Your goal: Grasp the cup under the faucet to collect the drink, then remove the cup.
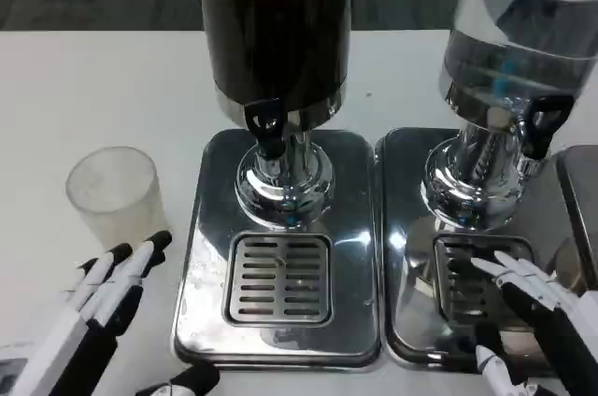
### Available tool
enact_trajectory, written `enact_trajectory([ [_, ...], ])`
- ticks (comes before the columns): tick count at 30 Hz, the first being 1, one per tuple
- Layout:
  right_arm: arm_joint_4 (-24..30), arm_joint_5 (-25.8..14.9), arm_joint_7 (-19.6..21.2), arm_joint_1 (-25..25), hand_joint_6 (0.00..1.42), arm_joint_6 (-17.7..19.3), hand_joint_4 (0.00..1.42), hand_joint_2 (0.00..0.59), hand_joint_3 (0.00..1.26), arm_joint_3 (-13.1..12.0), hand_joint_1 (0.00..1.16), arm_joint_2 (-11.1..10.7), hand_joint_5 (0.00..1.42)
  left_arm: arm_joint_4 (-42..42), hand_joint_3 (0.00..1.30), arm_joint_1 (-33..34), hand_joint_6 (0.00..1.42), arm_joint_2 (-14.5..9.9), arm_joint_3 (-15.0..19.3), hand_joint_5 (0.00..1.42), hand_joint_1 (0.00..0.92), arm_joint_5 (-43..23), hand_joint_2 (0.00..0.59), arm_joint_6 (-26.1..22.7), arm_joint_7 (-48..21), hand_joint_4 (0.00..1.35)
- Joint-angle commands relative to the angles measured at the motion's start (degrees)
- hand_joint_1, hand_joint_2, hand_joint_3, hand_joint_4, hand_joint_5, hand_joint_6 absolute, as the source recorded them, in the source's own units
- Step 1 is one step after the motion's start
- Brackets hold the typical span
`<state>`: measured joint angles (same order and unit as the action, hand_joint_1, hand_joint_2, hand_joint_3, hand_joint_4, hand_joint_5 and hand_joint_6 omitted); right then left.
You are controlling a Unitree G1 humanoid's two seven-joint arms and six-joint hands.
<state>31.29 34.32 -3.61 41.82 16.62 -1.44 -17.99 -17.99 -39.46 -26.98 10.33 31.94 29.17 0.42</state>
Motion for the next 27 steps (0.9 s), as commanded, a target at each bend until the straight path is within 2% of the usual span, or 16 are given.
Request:
enact_trajectory([
  [1, 0.4, -0.7, -0.4, -0.4, 0.12, -1.0, 0.11, 0.585, 0.22, 0.4, 0.47, 0.5, 0.09, 0.6, 0.0, 0.8, 0.0, 1.1, 0.9, 0.0, 0.0, -1.4, 0.092, -2.2, -0.2, 0.0],
  [8, 0.4, -1.1, -0.6, -0.5, 0.13, -1.5, 0.12, 0.585, 0.22, 0.6, 0.48, 0.5, 0.09, 0.8, 0.0, 2.5, 0.0, 2.2, 1.4, 0.0, 0.0, -2.8, 0.061, -5.5, -0.4, 0.0],
  [17, 0.2, -1.6, -0.3, -0.7, 0.14, -2.1, 0.13, 0.585, 0.23, 0.7, 0.48, 0.9, 0.11, 1.3, 0.0, 5.1, 0.0, 3.2, 1.6, 0.0, 0.0, -4.2, 0.05, -10.0, -1.0, 0.0],
  [27, 0.0, -1.6, -0.6, -1.1, 0.14, -2.6, 0.13, 0.585, 0.23, 1.3, 0.48, 1.4, 0.11, 4.1, 0.0, 10.7, 0.0, 2.5, 1.5, 0.0, 0.0, -5.5, 0.029, -15.1, -2.4, 0.0],
])
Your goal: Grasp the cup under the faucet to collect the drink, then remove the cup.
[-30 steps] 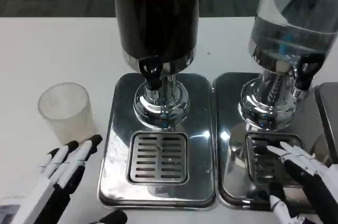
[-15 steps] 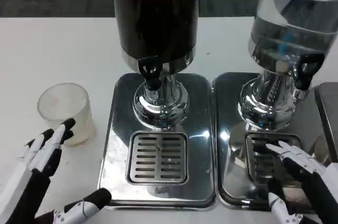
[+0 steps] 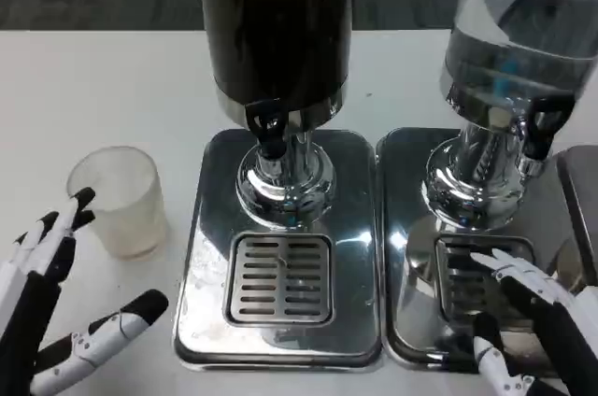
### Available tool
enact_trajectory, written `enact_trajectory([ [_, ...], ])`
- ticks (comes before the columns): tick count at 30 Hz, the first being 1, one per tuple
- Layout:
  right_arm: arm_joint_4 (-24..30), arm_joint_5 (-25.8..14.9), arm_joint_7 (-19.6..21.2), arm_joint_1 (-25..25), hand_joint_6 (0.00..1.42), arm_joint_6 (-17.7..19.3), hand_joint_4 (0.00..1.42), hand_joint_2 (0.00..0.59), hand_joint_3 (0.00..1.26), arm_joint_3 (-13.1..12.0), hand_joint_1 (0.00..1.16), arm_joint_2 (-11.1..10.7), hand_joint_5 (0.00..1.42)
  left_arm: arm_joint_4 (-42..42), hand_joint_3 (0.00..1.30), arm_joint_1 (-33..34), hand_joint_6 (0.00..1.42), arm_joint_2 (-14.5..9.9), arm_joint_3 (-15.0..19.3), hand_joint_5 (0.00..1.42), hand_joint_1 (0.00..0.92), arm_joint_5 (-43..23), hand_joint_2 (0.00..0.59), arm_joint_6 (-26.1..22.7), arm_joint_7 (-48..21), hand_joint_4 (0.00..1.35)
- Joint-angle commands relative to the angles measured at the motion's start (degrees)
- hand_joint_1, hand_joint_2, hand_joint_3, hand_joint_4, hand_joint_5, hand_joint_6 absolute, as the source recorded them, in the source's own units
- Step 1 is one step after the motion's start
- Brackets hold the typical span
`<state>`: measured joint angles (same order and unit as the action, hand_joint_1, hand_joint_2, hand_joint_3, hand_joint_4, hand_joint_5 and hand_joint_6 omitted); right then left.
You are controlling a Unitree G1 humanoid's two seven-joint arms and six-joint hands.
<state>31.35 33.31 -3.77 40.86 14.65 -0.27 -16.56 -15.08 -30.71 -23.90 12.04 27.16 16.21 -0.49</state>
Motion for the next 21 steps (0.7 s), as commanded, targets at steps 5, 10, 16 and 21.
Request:
enact_trajectory([
  [5, -0.3, -0.7, -0.5, -0.5, 0.14, -0.8, 0.13, 0.585, 0.23, 0.3, 0.48, 0.0, 0.11, 3.5, 0.0, 5.4, 0.0, -1.3, -0.4, 0.0, 0.0, -1.2, 0.012, -4.6, -3.0, 0.0],
  [10, -0.9, -0.8, -0.5, -1.5, 0.14, -1.1, 0.14, 0.585, 0.24, 0.5, 0.48, 0.1, 0.12, 8.2, 0.0, 10.0, 0.0, -2.4, -0.7, 0.0, 0.0, -2.7, 0.019, -6.3, -4.5, 0.0],
  [16, -1.1, -0.9, -0.4, -1.8, 0.15, -1.4, 0.14, 0.585, 0.24, 0.7, 0.48, 0.0, 0.12, 14.3, 0.0, 15.4, 0.0, -3.1, -0.9, 0.0, 0.0, -3.5, 0.022, -7.8, -4.1, 0.0],
  [21, -1.5, -1.2, -0.3, -1.8, 0.16, -1.6, 0.15, 0.585, 0.25, 0.7, 0.48, 0.2, 0.13, 17.0, 0.0, 18.1, 0.0, -3.4, -1.1, 0.0, 0.0, -3.1, 0.022, -7.8, -2.9, 0.0],
])
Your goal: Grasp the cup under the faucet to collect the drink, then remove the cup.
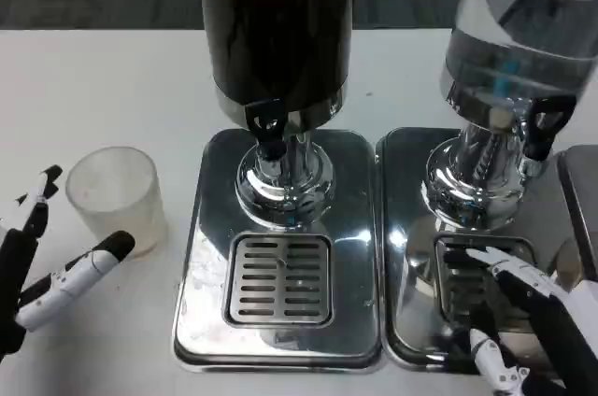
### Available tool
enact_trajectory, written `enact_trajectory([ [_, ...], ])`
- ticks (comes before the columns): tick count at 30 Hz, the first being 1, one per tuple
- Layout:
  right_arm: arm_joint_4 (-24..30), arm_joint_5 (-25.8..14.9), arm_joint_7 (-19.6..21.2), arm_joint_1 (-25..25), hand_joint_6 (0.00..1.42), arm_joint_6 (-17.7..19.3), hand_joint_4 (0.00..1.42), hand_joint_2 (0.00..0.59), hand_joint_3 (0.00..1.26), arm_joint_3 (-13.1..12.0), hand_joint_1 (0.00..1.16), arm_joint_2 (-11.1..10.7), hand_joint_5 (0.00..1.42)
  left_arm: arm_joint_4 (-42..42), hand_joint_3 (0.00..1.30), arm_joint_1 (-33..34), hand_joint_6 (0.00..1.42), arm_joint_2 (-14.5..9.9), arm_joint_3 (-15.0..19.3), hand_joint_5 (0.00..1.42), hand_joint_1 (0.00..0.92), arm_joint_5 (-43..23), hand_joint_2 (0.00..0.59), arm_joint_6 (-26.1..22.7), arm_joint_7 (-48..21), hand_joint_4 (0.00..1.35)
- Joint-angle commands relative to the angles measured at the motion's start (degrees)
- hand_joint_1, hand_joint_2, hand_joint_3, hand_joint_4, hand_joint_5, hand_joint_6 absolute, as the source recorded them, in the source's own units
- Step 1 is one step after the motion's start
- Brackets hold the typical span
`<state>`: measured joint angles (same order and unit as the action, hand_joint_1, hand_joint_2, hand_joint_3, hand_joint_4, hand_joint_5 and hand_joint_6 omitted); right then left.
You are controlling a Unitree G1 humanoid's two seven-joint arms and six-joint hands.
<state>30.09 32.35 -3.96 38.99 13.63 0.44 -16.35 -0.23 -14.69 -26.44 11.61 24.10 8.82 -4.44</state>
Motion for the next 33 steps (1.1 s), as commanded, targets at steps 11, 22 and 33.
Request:
enact_trajectory([
  [11, -0.6, -1.4, 0.3, -0.3, 0.16, 0.3, 0.16, 0.585, 0.26, 0.1, 0.48, -0.1, 0.15, 11.8, 0.0, 10.3, 0.0, -5.1, -3.9, 0.0, 0.0, 0.1, 0.014, -2.2, -2.0, 0.0],
  [22, -0.5, -1.5, 0.5, 0.2, 0.17, -0.1, 0.17, 0.585, 0.27, 0.2, 0.48, 0.3, 0.16, 23.5, 0.0, 18.3, 0.0, -8.3, -9.6, 0.0, 0.0, 2.3, 0.017, 0.0, 0.1, 0.0],
  [33, -0.4, -2.0, 0.5, 0.2, 0.18, 0.0, 0.17, 0.585, 0.27, 0.3, 0.48, 0.6, 0.16, 31.4, 0.0, 22.8, 0.0, -9.3, -14.9, 0.0, 0.0, 6.9, 0.016, 1.6, 6.6, 0.0],
])
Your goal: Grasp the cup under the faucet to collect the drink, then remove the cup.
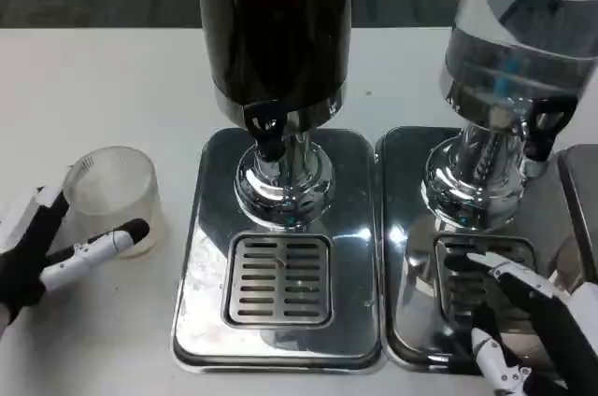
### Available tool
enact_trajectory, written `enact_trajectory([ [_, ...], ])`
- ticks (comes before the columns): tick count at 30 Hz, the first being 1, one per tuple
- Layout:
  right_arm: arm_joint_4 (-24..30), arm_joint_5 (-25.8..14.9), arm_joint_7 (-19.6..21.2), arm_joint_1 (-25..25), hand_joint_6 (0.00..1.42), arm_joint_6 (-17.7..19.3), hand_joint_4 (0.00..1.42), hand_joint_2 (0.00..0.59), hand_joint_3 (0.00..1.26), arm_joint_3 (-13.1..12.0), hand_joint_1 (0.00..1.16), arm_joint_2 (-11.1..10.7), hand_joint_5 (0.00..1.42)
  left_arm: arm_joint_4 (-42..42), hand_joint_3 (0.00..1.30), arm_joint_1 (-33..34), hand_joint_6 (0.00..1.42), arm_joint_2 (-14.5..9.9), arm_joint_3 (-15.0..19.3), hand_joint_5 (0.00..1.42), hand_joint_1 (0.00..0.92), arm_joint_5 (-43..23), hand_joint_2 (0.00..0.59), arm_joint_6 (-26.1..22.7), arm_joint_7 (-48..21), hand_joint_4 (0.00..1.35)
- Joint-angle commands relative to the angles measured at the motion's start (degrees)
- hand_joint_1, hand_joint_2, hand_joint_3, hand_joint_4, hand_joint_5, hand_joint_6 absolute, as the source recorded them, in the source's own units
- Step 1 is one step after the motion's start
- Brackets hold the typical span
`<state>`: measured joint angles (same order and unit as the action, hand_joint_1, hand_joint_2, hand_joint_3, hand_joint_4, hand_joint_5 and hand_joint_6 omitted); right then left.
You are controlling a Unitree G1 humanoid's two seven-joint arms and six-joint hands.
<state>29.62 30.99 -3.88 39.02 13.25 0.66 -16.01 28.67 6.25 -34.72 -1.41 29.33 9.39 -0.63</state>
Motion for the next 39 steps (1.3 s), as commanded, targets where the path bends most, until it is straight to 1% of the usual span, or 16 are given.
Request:
enact_trajectory([
  [1, 0.0, -1.0, 0.4, 0.3, 0.18, 0.3, 0.17, 0.585, 0.27, 0.0, 0.48, 0.3, 0.16, 3.0, 0.0, 2.2, 0.0, -1.1, -2.2, 0.0, 0.0, 2.0, 0.017, 1.2, 3.5, 0.0],
  [5, 0.0, -1.5, 0.6, 0.3, 0.18, 0.3, 0.17, 0.586, 0.27, 0.1, 0.48, 0.5, 0.17, 5.7, 0.0, 3.4, 0.0, -0.6, -3.6, 0.0, 0.0, 3.9, 0.018, 2.1, 8.3, 0.0],
  [6, 0.0, -1.6, 0.5, 0.2, 0.18, 0.2, 0.18, 0.586, 0.27, 0.1, 0.46, 0.5, 0.17, 6.3, 0.0, 3.6, 0.0, -0.6, -4.0, 0.0, 0.0, 4.1, 0.018, 2.2, 9.1, 0.0],
  [8, 0.2, -1.7, 0.4, 0.2, 0.18, 0.0, 0.18, 0.586, 0.27, 0.0, 0.45, 0.5, 0.17, 7.9, 0.0, 4.3, 0.0, -0.3, -4.7, 0.0, 0.0, 4.3, 0.018, 2.9, 11.2, 0.0],
  [16, 0.3, -2.2, 0.0, 0.2, 0.18, -0.5, 0.19, 0.586, 0.28, -0.2, 0.44, 0.5, 0.17, 14.0, 0.0, 6.7, 0.0, 1.1, -5.3, 0.0, 0.0, 2.9, 0.018, 8.4, 17.0, 0.0],
  [20, 0.0, -2.6, -0.1, 0.1, 0.18, -0.4, 0.19, 0.586, 0.28, 0.0, 0.43, 0.5, 0.18, 16.3, 0.0, 7.8, 0.0, 1.4, -5.5, 0.0, 0.0, 1.9, 0.023, 11.0, 17.4, 0.0],
  [25, -0.1, -2.8, -0.3, 0.3, 0.19, -0.6, 0.19, 0.586, 0.28, 0.3, 0.43, 0.4, 0.18, 20.0, 0.0, 9.1, 0.0, 1.6, -5.5, 0.0, 0.0, 0.4, 0.029, 15.8, 17.7, 0.0],
  [35, -0.1, -3.8, -0.5, 0.6, 0.21, -0.5, 0.19, 0.586, 0.28, 0.1, 0.44, 0.1, 0.18, 24.3, 0.0, 11.1, 0.0, 1.4, -6.5, 0.0, 0.0, -0.6, 0.037, 19.3, 17.1, 0.0],
  [39, -0.1, -3.9, -0.6, 0.4, 0.21, -0.8, 0.19, 0.586, 0.28, -0.1, 0.44, 0.0, 0.18, 26.0, 0.0, 11.8, 0.01, 1.8, -6.6, 0.0, 0.0, -1.3, 0.046, 21.9, 17.0, 0.0],
])
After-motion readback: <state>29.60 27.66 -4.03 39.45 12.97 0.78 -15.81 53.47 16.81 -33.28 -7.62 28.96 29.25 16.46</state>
